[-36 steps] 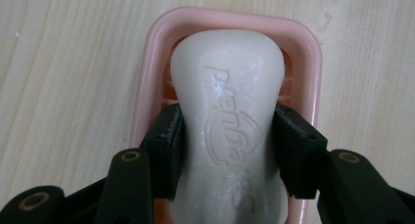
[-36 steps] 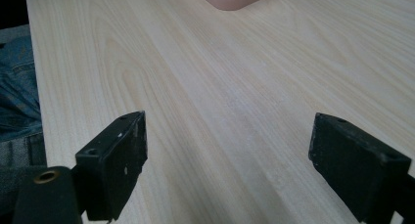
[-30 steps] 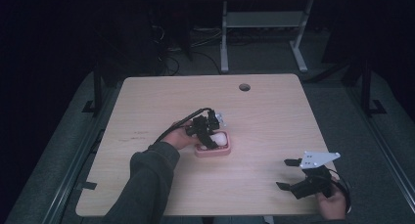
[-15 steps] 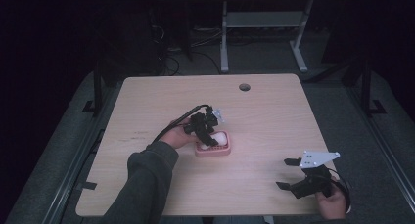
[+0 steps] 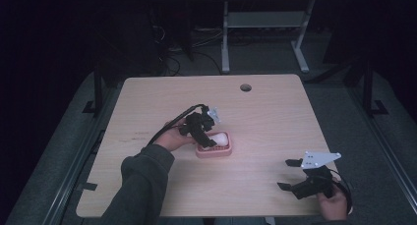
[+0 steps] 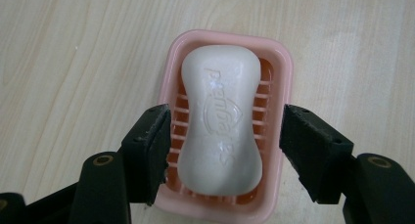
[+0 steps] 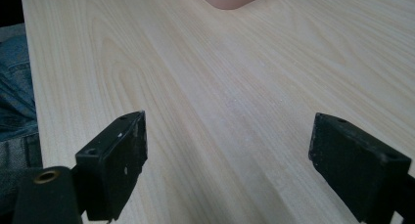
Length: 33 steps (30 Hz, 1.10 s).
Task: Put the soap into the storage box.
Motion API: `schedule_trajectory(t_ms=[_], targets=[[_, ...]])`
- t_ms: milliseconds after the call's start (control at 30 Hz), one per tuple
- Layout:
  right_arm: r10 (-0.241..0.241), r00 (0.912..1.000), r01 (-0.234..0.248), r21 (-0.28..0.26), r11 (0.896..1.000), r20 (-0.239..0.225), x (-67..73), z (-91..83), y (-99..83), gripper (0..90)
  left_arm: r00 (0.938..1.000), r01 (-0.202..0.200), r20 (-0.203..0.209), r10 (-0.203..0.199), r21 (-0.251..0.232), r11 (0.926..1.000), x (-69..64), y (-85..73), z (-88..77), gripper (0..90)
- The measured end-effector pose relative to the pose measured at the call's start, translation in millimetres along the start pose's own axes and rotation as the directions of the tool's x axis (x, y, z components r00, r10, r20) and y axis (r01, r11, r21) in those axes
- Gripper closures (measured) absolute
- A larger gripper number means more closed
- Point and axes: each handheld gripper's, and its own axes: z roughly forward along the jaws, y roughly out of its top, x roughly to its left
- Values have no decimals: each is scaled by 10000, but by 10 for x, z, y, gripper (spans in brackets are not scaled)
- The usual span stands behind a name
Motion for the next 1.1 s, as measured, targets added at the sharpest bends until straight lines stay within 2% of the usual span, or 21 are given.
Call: schedule_trajectory(t_ms=[100, 333, 733, 800, 967, 1100], targets=[[2, 10000, -2, -2, 10000, 25, -2, 7, 8, 141, 9998, 178, 93, -175, -322, 9993, -15, -53, -51, 341], [29, 10000, -29, 12, 10000, 31, -11, 31, 24, 141, 9998, 209, -45, -211, -358, 9991, -50, -129, -77, 325], [119, 9999, -119, 51, 9999, -30, -8, 51, 32, 141, 9997, 222, -44, -224, -362, 9991, -150, -244, -96, 297], [130, 9999, -129, 54, 9999, -26, -10, 52, 32, 141, 9994, 343, 0, -344, -496, 9982, -169, -259, -113, 296], [140, 9999, -140, 67, 9999, 32, -16, 49, 25, 141, 9997, 216, -115, -224, -687, 9974, -229, -277, -142, 290], [187, 9998, -188, 68, 9998, 99, -23, 41, 18, 140, 9997, 184, -146, -193, -610, 9980, -260, -311, -152, 286]])
